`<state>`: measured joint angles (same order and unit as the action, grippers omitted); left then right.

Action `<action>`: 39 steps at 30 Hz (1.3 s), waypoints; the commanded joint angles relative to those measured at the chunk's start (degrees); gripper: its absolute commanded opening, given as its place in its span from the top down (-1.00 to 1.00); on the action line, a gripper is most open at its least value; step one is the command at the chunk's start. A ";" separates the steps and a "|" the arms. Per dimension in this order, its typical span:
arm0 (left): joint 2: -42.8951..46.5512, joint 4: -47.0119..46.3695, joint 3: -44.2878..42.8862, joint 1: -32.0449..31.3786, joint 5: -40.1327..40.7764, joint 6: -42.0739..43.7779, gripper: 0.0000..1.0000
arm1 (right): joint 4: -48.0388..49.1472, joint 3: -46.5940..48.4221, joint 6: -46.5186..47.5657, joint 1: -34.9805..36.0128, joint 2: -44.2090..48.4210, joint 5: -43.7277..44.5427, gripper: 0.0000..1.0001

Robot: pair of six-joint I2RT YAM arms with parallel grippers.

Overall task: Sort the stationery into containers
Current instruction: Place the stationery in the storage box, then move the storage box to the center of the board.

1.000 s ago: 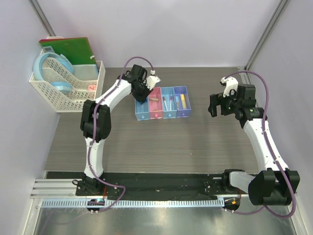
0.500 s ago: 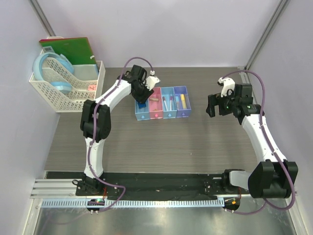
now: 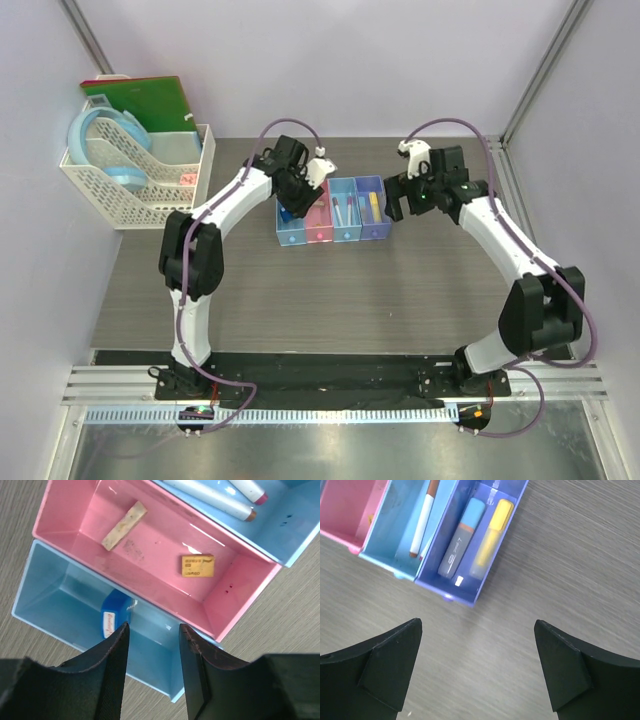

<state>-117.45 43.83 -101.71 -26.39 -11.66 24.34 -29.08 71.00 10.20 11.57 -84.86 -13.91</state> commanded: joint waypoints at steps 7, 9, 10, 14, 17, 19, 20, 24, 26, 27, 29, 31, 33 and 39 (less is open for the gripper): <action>2.66 -0.59 1.87 -0.68 -0.64 -1.13 0.09 | 5.44 8.27 -0.62 0.91 -13.92 6.62 -0.99; 2.58 -0.59 1.96 -0.77 -0.38 -1.05 0.09 | 5.79 9.67 -0.62 0.91 -16.12 6.62 -0.99; 2.58 -0.68 1.96 -0.77 -0.29 -0.87 0.09 | 5.88 10.03 -0.62 0.91 -16.74 6.62 -0.99; 2.23 -1.03 2.31 -0.85 -0.29 -0.87 0.09 | 6.05 11.00 -0.26 0.91 -18.85 6.79 -1.00; 1.52 -1.47 2.57 -0.85 -0.03 -0.87 0.10 | 6.32 11.26 0.09 0.91 -19.82 6.71 -0.99; 0.73 -1.64 2.75 -1.03 0.41 -0.78 0.10 | 6.49 11.00 0.17 0.99 -20.52 6.70 -0.99; 0.47 -1.73 2.92 -1.12 0.58 -0.70 0.09 | 6.67 10.83 0.17 0.91 -20.70 6.79 -0.99; -0.24 -2.61 3.97 -1.73 1.38 -0.35 0.09 | 7.28 9.86 0.26 1.26 -21.40 6.53 -0.99; -0.50 -2.88 4.59 -1.99 1.64 -0.43 0.09 | 7.46 9.33 0.44 1.70 -21.58 6.79 -0.99; -0.50 -2.88 4.85 -2.08 1.64 -0.26 0.10 | 7.55 8.81 0.44 1.87 -21.58 6.88 -0.99; -0.50 -2.88 5.20 -2.26 1.64 -0.25 0.10 | 7.37 8.02 0.53 2.22 -21.05 7.41 -0.99; -0.24 -2.88 5.56 -2.43 1.47 -0.34 0.09 | 7.46 7.22 0.61 2.58 -20.35 7.76 -0.99; 0.29 -2.88 6.08 -2.70 1.47 -0.34 0.09 | 7.46 5.73 0.44 3.01 -18.95 7.67 -0.99; 1.52 -2.79 7.58 -3.31 1.03 -0.78 0.09 | 7.46 0.28 0.26 4.94 -14.82 8.29 -0.99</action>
<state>-117.62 42.17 -95.09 -28.80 -9.47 24.18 -22.09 74.17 10.28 14.96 -105.58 -6.61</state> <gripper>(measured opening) 0.455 0.996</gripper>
